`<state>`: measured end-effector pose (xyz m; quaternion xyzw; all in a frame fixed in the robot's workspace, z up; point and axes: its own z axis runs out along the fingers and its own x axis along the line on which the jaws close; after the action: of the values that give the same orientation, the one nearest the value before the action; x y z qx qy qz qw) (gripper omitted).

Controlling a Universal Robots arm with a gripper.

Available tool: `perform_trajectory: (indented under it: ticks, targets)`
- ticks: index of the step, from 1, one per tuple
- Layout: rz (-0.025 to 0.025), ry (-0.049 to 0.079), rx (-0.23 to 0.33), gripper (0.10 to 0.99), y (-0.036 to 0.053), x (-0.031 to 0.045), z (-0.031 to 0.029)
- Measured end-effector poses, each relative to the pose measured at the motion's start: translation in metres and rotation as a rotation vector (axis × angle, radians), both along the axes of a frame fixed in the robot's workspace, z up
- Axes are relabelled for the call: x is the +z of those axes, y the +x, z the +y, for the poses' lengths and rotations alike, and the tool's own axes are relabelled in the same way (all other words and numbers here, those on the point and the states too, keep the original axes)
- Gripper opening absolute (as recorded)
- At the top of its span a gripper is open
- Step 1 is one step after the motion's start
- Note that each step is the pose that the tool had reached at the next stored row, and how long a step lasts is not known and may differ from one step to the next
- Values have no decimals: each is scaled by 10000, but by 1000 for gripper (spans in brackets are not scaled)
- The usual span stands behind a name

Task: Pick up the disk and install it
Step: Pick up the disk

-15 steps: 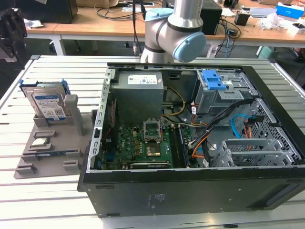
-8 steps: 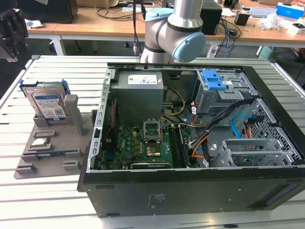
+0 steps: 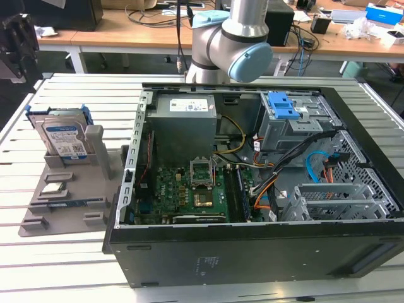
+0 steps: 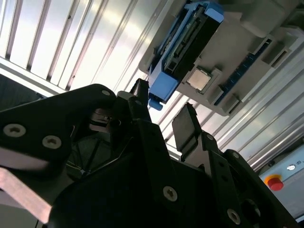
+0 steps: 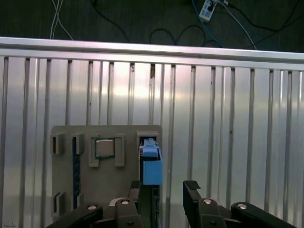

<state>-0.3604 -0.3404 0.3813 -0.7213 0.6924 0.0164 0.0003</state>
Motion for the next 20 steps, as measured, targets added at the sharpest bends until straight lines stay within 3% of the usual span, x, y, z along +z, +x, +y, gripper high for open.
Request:
perform_trajectory:
  ticks: [3, 14, 20]
  targets:
    - [2, -2, 0, 482, 2, -29, 6]
    - [0, -30, -4, 482, 2, -262, 27]
    - [0, -70, -12, 482, 4, -407, -48]
